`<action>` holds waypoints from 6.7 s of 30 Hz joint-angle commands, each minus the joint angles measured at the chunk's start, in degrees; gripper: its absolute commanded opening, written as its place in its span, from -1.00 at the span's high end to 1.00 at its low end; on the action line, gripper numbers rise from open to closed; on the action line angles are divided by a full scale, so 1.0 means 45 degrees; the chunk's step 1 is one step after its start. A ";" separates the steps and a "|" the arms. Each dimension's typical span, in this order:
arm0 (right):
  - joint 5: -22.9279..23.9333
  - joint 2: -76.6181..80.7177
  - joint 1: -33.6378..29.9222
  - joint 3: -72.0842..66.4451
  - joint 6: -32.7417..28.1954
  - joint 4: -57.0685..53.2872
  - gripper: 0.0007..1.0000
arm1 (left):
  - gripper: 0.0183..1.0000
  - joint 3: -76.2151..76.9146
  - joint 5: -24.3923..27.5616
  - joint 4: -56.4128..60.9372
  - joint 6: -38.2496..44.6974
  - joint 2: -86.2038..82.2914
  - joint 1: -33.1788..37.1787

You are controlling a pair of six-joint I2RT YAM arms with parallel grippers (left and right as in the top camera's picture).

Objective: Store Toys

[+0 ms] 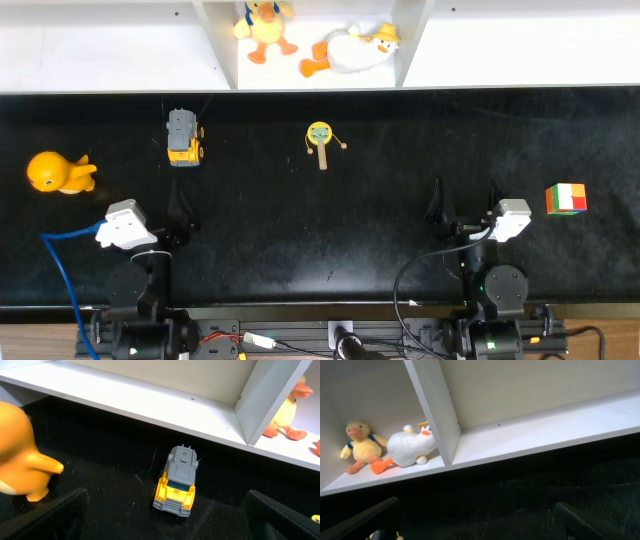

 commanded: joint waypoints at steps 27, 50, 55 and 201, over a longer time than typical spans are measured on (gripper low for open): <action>0.0102 -0.0097 0.0068 -0.0175 -0.0087 0.0073 -0.99 | -1.00 0.0010 0.0126 -0.0102 0.0083 -0.0155 -0.0102; 0.0102 -0.0097 0.0068 -0.0175 -0.0087 0.0078 -0.99 | -1.00 0.0010 0.0121 -0.0097 0.0083 -0.0155 -0.0102; 0.0102 -0.0097 0.0068 -0.0175 -0.0087 0.0073 -0.99 | -1.00 0.0010 0.0209 -0.0063 0.0083 -0.0155 -0.0102; 0.0102 -0.0097 0.0068 -0.0175 -0.0087 0.0078 -0.99 | 0.39 1.4445 0.6475 -0.1433 0.5935 1.8360 0.6596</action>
